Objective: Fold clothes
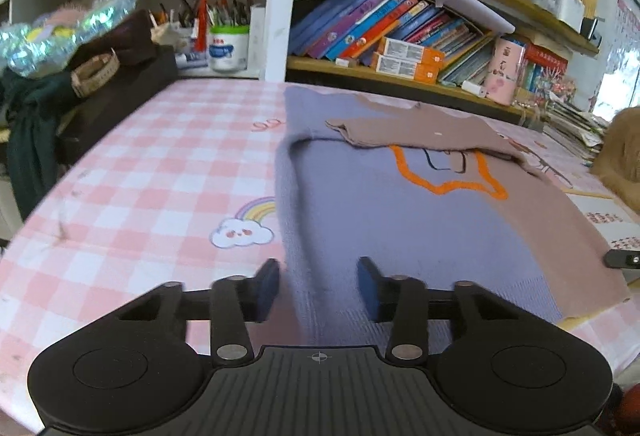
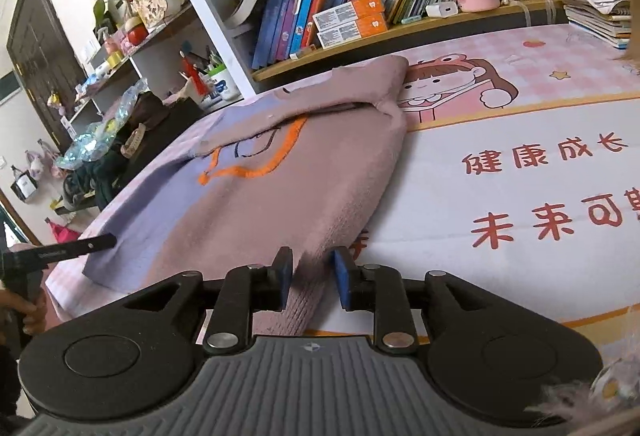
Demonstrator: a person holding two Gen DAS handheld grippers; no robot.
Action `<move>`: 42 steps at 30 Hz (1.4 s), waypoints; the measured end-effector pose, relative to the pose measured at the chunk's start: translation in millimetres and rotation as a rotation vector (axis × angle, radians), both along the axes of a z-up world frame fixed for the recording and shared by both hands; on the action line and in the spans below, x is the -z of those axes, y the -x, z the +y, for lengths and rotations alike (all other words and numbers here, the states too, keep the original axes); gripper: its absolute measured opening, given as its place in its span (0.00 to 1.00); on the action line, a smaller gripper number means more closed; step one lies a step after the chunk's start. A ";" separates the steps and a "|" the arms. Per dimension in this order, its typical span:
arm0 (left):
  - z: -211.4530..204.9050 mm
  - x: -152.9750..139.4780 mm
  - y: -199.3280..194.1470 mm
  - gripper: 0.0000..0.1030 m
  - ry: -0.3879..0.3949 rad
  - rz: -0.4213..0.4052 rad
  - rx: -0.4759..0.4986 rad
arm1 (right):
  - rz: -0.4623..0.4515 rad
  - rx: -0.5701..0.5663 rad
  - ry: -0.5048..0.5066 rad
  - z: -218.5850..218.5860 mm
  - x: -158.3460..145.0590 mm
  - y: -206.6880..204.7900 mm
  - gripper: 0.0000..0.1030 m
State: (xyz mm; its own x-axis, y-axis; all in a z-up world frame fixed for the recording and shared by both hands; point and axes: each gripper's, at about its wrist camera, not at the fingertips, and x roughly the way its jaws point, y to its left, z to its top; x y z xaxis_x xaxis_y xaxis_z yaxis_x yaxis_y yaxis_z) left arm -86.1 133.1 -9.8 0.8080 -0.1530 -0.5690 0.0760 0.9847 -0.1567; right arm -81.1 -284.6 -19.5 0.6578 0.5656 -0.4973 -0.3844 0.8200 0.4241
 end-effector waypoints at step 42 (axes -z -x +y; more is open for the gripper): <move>27.9 7.4 -5.5 0.36 0.271 0.006 0.056 | 0.157 -0.102 -0.209 -6.8 8.8 -14.5 0.19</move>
